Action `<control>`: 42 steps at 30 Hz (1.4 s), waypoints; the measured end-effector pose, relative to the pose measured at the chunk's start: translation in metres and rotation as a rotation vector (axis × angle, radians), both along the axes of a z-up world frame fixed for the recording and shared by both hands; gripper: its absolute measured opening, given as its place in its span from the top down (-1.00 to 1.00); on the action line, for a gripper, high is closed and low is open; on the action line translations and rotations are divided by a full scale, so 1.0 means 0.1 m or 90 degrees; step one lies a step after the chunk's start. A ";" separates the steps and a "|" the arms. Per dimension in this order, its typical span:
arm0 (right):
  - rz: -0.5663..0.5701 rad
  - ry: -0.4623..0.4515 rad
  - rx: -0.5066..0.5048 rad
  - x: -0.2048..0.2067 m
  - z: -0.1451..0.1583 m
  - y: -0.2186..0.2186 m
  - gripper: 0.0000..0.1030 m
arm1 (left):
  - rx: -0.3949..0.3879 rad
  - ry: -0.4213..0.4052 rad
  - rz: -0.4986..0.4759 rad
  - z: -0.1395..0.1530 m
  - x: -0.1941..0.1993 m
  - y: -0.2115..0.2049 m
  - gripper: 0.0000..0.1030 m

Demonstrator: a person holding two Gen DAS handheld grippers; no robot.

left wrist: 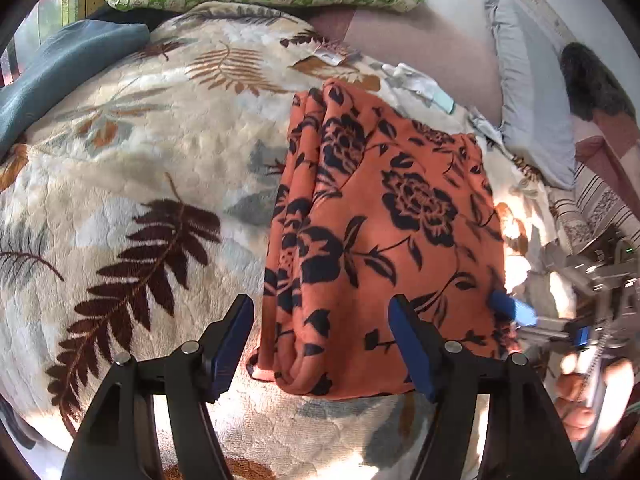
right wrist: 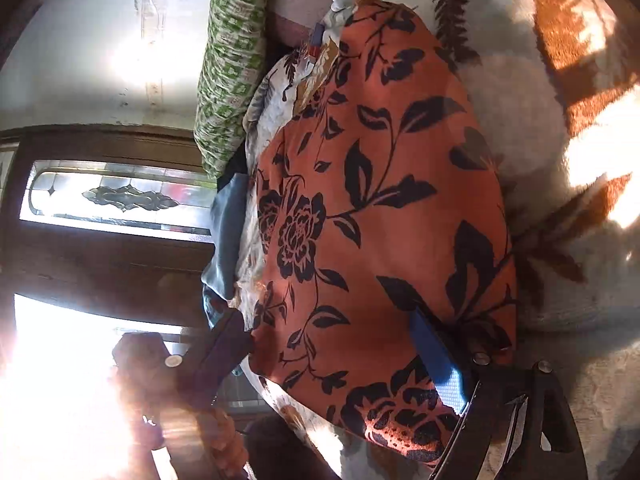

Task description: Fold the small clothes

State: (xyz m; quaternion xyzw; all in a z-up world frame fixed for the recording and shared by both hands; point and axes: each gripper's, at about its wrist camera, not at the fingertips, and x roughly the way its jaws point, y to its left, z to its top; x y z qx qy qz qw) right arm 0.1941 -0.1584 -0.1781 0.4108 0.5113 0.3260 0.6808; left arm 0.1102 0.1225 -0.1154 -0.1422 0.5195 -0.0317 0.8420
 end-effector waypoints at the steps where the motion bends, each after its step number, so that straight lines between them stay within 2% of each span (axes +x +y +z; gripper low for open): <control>1: -0.011 -0.015 0.001 -0.05 0.09 -0.02 -0.69 | 0.012 0.009 0.006 -0.05 -0.01 0.01 -0.37; 4: 0.006 -0.061 0.001 -0.17 0.31 -0.02 -0.69 | -0.021 -0.008 0.023 -0.02 -0.07 0.05 -0.37; 6: 0.010 -0.079 -0.020 -0.22 0.32 -0.02 -0.69 | -0.029 -0.021 0.021 0.04 -0.08 0.04 -0.37; 8: 0.001 -0.041 -0.045 -0.19 0.13 -0.04 -0.69 | -0.024 -0.030 0.013 0.09 -0.08 0.01 -0.37; 10: -0.001 -0.011 -0.029 -0.16 0.01 -0.04 -0.69 | -0.021 -0.043 0.006 0.15 -0.08 0.01 -0.37; 15: -0.002 -0.073 -0.027 -0.11 0.37 -0.07 -0.70 | -0.017 -0.063 -0.004 0.25 0.09 -0.01 -0.37; 18: -0.013 -0.088 -0.005 0.04 0.50 -0.13 -0.69 | -0.001 -0.072 -0.009 0.27 0.27 -0.04 -0.37; 20: -0.026 -0.081 -0.011 0.15 0.46 -0.17 -0.70 | 0.022 -0.064 -0.003 0.21 0.40 -0.05 -0.37; 22: -0.029 -0.052 -0.018 0.24 0.29 -0.17 -0.69 | 0.053 -0.016 0.015 0.01 0.53 -0.03 -0.37; 23: -0.025 -0.034 -0.016 0.27 0.17 -0.17 -0.70 | 0.051 0.016 0.019 -0.10 0.58 -0.01 -0.42; 25: -0.027 -0.040 -0.003 0.27 0.09 -0.16 -0.70 | 0.024 0.014 0.040 -0.15 0.58 0.07 -0.57; 29: -0.009 -0.069 -0.042 0.28 0.36 -0.13 -0.70 | 0.024 0.005 0.033 -0.14 0.56 0.08 -0.57; 32: -0.019 -0.111 -0.021 0.32 0.52 -0.15 -0.70 | 0.024 0.000 0.033 -0.16 0.55 0.08 -0.57; 33: -0.021 -0.104 -0.023 0.34 0.47 -0.15 -0.70 | 0.023 0.001 0.033 -0.16 0.56 0.08 -0.57; 35: -0.011 -0.039 -0.047 0.41 0.17 -0.07 -0.71 | 0.022 0.004 0.032 -0.16 0.54 0.08 -0.57; 36: -0.010 -0.032 -0.040 0.42 0.06 -0.06 -0.70 | 0.018 0.003 0.033 -0.13 0.52 0.10 -0.57; 39: -0.030 -0.055 -0.047 0.34 0.30 -0.09 -0.70 | 0.008 -0.008 0.050 -0.04 0.44 0.14 -0.57; 42: -0.005 -0.095 -0.052 0.23 0.54 -0.03 -0.70 | 0.005 -0.023 0.057 0.02 0.31 0.17 -0.57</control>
